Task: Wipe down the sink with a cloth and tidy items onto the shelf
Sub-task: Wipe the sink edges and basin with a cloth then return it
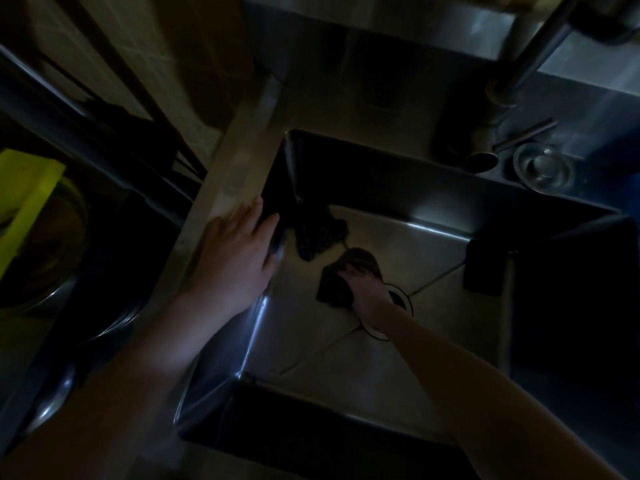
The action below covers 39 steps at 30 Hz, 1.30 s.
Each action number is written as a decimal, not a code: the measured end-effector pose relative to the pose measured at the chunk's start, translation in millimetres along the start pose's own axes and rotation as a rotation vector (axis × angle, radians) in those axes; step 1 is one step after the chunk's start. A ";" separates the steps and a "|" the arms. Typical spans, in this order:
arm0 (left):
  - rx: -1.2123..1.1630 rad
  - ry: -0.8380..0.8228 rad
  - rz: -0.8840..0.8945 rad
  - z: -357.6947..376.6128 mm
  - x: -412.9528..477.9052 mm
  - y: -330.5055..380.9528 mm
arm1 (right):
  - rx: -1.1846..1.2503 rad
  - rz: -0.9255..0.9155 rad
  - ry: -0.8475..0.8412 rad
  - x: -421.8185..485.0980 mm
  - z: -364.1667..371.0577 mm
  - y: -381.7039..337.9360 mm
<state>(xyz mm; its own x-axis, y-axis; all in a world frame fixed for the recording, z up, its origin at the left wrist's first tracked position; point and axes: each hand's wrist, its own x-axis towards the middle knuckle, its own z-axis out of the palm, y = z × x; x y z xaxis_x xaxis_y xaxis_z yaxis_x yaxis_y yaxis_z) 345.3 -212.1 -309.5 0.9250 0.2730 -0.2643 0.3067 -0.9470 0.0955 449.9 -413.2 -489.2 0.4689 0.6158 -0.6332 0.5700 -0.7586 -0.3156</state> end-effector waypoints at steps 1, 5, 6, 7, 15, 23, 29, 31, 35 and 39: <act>0.002 -0.001 0.001 0.6 0.3 0.0 | 0.006 0.005 0.013 -2.9 0.3 2.2; 0.004 -0.002 -0.009 2.7 0.4 -0.4 | -0.038 -0.001 0.012 -13.4 7.4 -5.6; 0.004 -0.004 -0.007 3.0 0.7 -0.3 | -0.057 -0.023 -0.016 -16.3 11.3 -10.7; 0.004 -0.004 -0.006 3.0 0.8 0.0 | -0.084 -0.064 -0.052 -19.1 16.9 -17.3; 0.033 0.003 0.012 1.0 -0.2 -0.5 | -0.156 -0.236 -0.105 -20.9 51.6 -69.2; -0.014 0.017 0.027 0.0 0.3 -4.1 | -0.114 -0.230 -0.059 13.5 31.1 -89.2; -0.032 0.016 0.004 1.5 -0.5 -2.1 | -0.095 -0.222 -0.055 28.8 34.0 -108.9; -0.032 0.010 0.002 1.3 -0.4 -1.3 | -0.150 -0.273 -0.033 18.2 39.4 -106.8; -0.036 0.015 0.005 0.1 -0.1 1.4 | -0.441 -0.576 0.023 -14.0 61.5 -103.8; -0.005 0.019 0.006 3.3 1.4 3.7 | -0.733 -0.799 -0.029 -51.8 81.1 -99.7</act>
<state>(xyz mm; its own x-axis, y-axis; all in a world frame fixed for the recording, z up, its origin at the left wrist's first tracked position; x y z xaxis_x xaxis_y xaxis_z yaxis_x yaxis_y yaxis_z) 347.0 -215.8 -312.7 0.9310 0.2705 -0.2451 0.3022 -0.9478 0.1019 314.1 -386.8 -482.2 -0.2274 0.8629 -0.4514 0.9725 0.1771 -0.1514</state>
